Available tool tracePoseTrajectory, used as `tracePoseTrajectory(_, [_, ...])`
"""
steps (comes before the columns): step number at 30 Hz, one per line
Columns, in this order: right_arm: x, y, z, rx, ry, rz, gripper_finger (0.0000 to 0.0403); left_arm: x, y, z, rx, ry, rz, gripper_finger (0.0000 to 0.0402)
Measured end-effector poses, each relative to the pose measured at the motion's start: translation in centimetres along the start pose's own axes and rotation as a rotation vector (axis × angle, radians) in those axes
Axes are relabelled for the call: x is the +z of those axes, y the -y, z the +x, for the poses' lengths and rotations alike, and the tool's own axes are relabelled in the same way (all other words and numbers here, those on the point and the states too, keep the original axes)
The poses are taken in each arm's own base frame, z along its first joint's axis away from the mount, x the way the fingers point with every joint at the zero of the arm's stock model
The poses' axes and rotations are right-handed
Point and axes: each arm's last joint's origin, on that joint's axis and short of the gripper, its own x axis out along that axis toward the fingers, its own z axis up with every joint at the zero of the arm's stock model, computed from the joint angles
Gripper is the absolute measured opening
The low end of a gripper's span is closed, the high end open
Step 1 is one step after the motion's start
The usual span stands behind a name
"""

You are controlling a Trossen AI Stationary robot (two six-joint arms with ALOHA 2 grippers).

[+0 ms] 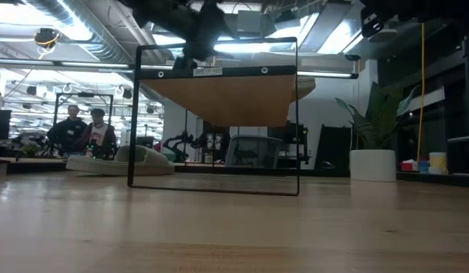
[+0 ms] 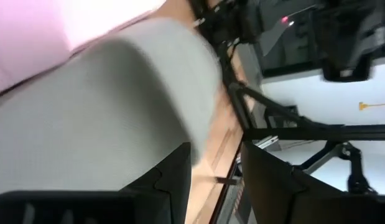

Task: Pick and place slides into the shelf
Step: Put the left gray slipper on the shelf

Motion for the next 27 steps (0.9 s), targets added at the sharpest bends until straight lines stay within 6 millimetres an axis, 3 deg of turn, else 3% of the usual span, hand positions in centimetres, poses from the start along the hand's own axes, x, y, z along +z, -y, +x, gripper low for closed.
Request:
tracePoseTrajectory(8, [0.0,0.0,0.0,0.000,0.001,0.001,0.0004,-0.3,1.7,-3.0,-0.030,0.098,0.043,0.0130])
tracePoseTrajectory(18, [0.1,0.0,0.0,-0.001,0.008,0.005,0.0004,-3.0,0.2,-4.5,0.230,-0.036,0.084,0.0130])
tracePoseTrajectory(27, [0.2,0.0,0.0,-0.001,0.016,0.024,0.0004,-4.0,0.7,-6.6,0.260,-0.019,0.128,0.0126])
